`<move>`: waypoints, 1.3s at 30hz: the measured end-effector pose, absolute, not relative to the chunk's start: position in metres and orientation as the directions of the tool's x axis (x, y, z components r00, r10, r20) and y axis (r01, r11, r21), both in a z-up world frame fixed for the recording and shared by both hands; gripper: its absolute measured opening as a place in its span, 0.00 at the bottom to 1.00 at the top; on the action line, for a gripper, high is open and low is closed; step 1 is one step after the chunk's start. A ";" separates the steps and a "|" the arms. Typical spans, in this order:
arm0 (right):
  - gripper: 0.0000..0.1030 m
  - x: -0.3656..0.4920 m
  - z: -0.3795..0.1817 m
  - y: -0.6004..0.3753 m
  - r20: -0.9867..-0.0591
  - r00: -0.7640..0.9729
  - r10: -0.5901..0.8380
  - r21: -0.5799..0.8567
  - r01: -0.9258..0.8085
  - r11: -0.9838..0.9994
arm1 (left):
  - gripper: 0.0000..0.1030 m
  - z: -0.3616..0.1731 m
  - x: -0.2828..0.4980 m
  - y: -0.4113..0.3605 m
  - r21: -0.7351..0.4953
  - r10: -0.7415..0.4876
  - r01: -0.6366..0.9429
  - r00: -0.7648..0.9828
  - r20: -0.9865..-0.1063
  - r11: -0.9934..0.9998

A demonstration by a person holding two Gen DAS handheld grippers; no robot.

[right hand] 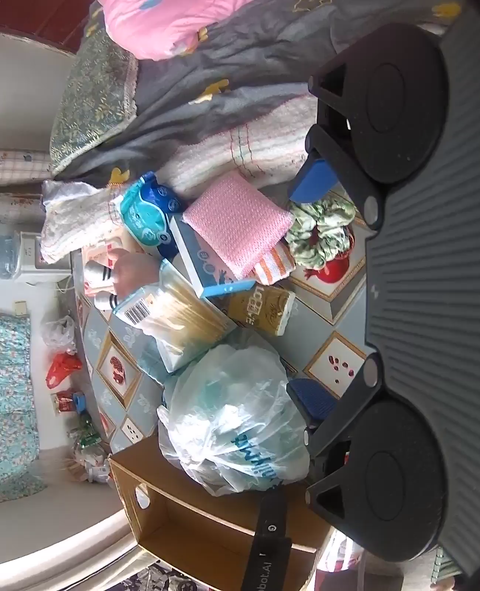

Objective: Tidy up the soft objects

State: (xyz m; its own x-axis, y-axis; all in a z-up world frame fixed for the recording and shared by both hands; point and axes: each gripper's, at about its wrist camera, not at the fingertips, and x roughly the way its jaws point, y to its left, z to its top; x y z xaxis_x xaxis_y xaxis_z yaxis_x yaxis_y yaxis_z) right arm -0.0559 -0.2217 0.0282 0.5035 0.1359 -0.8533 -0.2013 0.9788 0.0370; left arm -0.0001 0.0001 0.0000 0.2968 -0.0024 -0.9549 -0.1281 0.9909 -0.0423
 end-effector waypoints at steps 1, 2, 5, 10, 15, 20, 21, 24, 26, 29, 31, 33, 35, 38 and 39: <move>0.99 -0.057 0.029 -0.222 -0.851 0.506 0.140 0.041 -0.201 0.979 | 0.94 0.000 0.000 0.000 -0.041 -0.001 -0.130 0.296 -0.955 0.991; 0.99 -0.057 0.030 -0.222 -0.848 0.510 0.143 0.044 -0.202 0.978 | 0.94 0.000 0.000 0.000 -0.040 0.000 -0.130 0.295 -0.955 0.991; 0.99 -0.050 0.025 -0.221 -0.863 0.476 0.169 0.075 -0.209 0.975 | 0.94 -0.002 -0.002 -0.001 -0.036 0.004 -0.130 0.294 -0.956 0.991; 0.99 -0.047 0.027 -0.221 -0.867 0.467 0.175 0.082 -0.212 0.974 | 0.94 -0.004 -0.001 -0.001 -0.031 0.009 -0.132 0.289 -0.957 0.991; 0.99 -0.044 0.027 -0.220 -0.867 0.468 0.172 0.080 -0.209 0.975 | 0.94 -0.009 -0.004 0.000 -0.028 0.011 -0.133 0.287 -0.958 0.991; 0.99 -0.042 0.027 -0.220 -0.866 0.471 0.168 0.077 -0.206 0.975 | 0.94 -0.008 -0.001 0.000 -0.023 0.013 -0.127 0.277 -0.961 0.992; 0.99 -0.041 0.027 -0.219 -0.866 0.472 0.168 0.076 -0.207 0.975 | 0.94 -0.008 -0.001 0.000 -0.023 0.013 -0.127 0.277 -0.961 0.992; 0.99 -0.041 0.028 -0.218 -0.866 0.471 0.166 0.073 -0.210 0.975 | 0.94 -0.008 0.000 -0.001 -0.022 0.014 -0.129 0.277 -0.961 0.991; 0.99 -0.040 0.027 -0.217 -0.867 0.469 0.168 0.074 -0.212 0.974 | 0.94 -0.008 0.000 -0.001 -0.022 0.015 -0.129 0.276 -0.961 0.991; 0.99 -0.040 0.027 -0.216 -0.867 0.470 0.168 0.072 -0.214 0.974 | 0.94 -0.008 0.001 -0.001 -0.022 0.014 -0.128 0.276 -0.961 0.992; 0.99 -0.040 0.028 -0.215 -0.866 0.471 0.167 0.071 -0.215 0.974 | 0.94 -0.008 0.001 0.000 -0.023 0.014 -0.130 0.274 -0.962 0.991; 0.99 -0.039 0.028 -0.214 -0.867 0.470 0.166 0.070 -0.214 0.974 | 0.94 -0.008 0.002 0.001 -0.025 0.012 -0.133 0.273 -0.962 0.991; 0.99 -0.039 0.028 -0.214 -0.867 0.470 0.165 0.069 -0.215 0.974 | 0.94 -0.008 0.002 0.001 -0.025 0.012 -0.132 0.273 -0.962 0.991; 0.99 -0.039 0.028 -0.214 -0.867 0.470 0.167 0.070 -0.216 0.974 | 0.94 -0.008 0.002 0.002 -0.028 0.009 -0.132 0.272 -0.962 0.991; 0.99 -0.039 0.028 -0.214 -0.867 0.470 0.167 0.071 -0.216 0.974 | 0.94 -0.008 0.002 0.002 -0.028 0.009 -0.132 0.272 -0.962 0.991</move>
State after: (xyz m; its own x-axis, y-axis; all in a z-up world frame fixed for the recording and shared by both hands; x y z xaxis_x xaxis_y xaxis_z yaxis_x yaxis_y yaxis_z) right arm -0.0388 -0.2140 0.0283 0.4701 0.1673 -0.8666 -0.2161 0.9738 0.0708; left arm 0.0022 0.0016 -0.0079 0.2723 0.0088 -0.9622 -0.1317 0.9909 -0.0283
